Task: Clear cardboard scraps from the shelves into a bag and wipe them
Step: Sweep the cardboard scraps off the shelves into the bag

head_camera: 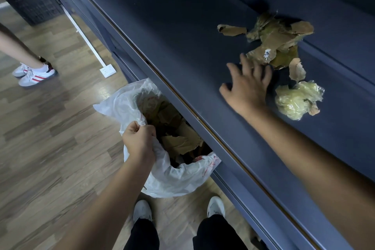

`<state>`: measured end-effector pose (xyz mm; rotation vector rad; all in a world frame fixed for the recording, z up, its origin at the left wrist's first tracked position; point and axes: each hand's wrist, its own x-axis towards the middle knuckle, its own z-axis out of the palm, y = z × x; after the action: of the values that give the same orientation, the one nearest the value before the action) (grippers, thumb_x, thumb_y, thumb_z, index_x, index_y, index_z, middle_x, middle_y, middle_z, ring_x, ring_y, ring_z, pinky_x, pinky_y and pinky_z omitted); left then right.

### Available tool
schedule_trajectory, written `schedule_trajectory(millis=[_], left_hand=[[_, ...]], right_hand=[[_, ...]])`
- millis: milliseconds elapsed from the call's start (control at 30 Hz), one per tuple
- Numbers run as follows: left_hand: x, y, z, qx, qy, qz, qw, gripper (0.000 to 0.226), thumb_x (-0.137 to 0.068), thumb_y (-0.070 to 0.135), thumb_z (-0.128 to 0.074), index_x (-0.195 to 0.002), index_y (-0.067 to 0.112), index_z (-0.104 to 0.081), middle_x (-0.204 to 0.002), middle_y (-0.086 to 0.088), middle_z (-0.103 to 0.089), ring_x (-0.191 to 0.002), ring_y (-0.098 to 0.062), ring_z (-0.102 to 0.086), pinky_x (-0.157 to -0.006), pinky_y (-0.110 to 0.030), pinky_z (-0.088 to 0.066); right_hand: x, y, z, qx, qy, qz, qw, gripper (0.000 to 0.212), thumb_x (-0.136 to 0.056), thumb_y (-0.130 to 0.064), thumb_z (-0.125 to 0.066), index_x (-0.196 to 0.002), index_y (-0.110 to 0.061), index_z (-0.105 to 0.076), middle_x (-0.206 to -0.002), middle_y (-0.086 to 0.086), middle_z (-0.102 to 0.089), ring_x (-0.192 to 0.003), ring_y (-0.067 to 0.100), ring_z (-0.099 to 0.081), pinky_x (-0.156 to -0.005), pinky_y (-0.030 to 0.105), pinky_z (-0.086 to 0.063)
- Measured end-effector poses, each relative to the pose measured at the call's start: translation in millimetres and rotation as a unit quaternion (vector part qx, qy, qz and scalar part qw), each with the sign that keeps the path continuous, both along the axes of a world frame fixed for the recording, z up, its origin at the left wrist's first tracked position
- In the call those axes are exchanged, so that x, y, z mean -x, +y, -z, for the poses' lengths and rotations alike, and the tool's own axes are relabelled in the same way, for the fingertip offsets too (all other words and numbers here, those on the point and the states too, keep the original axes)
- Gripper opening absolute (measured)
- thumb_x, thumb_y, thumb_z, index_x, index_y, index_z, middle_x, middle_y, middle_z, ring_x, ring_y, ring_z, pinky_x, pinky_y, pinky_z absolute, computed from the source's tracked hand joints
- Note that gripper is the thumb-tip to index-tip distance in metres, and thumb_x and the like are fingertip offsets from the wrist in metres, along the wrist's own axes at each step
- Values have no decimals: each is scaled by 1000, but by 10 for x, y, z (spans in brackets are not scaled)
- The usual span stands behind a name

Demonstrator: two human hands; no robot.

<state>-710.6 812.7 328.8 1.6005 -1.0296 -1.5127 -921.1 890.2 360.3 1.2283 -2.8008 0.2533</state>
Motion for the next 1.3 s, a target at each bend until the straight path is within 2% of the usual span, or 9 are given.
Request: schedule_trajectory(millis=[133, 267, 333, 500, 667, 800, 900, 1067, 1300], left_hand=[[1, 85, 5, -10, 0, 1, 1000, 41, -67, -18, -42, -53, 15, -23, -53, -1, -24, -47, -14, -23, -36, -16, -18], [41, 149, 7, -17, 5, -5, 1000, 43, -68, -18, -43, -52, 16, -22, -50, 0, -25, -46, -13, -22, -34, -15, -18], [58, 169, 18, -16, 16, -12, 1000, 44, -67, -20, -42, -51, 16, -21, -45, 2, -24, -45, -12, -20, -33, -13, -16], [46, 183, 12, -14, 19, -17, 1000, 46, -67, -21, -42, -50, 16, -21, -44, 3, -24, -42, -10, -20, -33, -12, -15], [30, 189, 4, -16, 2, -7, 1000, 44, -66, -19, -43, -52, 16, -21, -52, 0, -23, -45, -12, -21, -35, -15, -16], [21, 191, -3, -17, -3, -5, 1000, 43, -67, -19, -43, -52, 16, -22, -50, 1, -23, -45, -13, -21, -34, -14, -16], [24, 211, -6, -20, 0, -10, 1000, 43, -66, -19, -43, -52, 16, -22, -52, 1, -23, -45, -13, -20, -33, -12, -14], [37, 223, -7, -25, -13, -7, 1000, 42, -65, -17, -44, -51, 16, -22, -51, 0, -23, -44, -12, -21, -32, -11, -15], [30, 212, 24, -23, -5, 4, 1000, 42, -65, -18, -43, -51, 15, -22, -52, -1, -24, -47, -13, -22, -36, -15, -17]], right_hand=[[327, 225, -131, -30, 34, 81, 996, 59, -81, -38, -53, -136, -21, -40, -152, 13, -22, -138, 42, -13, -105, 67, -2], [617, 429, -102, -100, -54, 186, 976, 67, -85, -50, -42, -145, -28, -22, -156, 10, -7, -139, 46, -4, -100, 75, 2], [641, 495, -23, -131, -67, 192, 970, 65, -88, -54, -35, -146, -29, -20, -157, 8, -2, -140, 44, -1, -100, 74, 3], [582, 474, -10, -108, -66, 158, 979, 58, -89, -49, -36, -142, -27, -29, -155, 10, -13, -139, 40, -10, -105, 67, -3], [620, 517, -180, -72, 22, 174, 982, 55, -83, -43, -44, -133, -20, -42, -151, 13, -23, -138, 44, -12, -104, 69, 3], [785, 664, -247, -136, -101, 274, 947, 65, -85, -53, -38, -144, -27, -25, -157, 7, -3, -141, 45, 6, -96, 79, -1], [698, 634, -150, -188, -122, 249, 942, 65, -88, -55, -33, -145, -26, -22, -157, 11, -4, -141, 44, 6, -96, 78, -5], [496, 460, -105, -170, -85, 208, 959, 62, -88, -54, -29, -141, -21, -30, -150, 12, -19, -137, 40, -11, -97, 74, -14], [190, 292, -180, -115, -68, 144, 981, 61, -88, -41, -43, -140, -14, -29, -151, 15, -15, -134, 36, -20, -99, 61, -25]])
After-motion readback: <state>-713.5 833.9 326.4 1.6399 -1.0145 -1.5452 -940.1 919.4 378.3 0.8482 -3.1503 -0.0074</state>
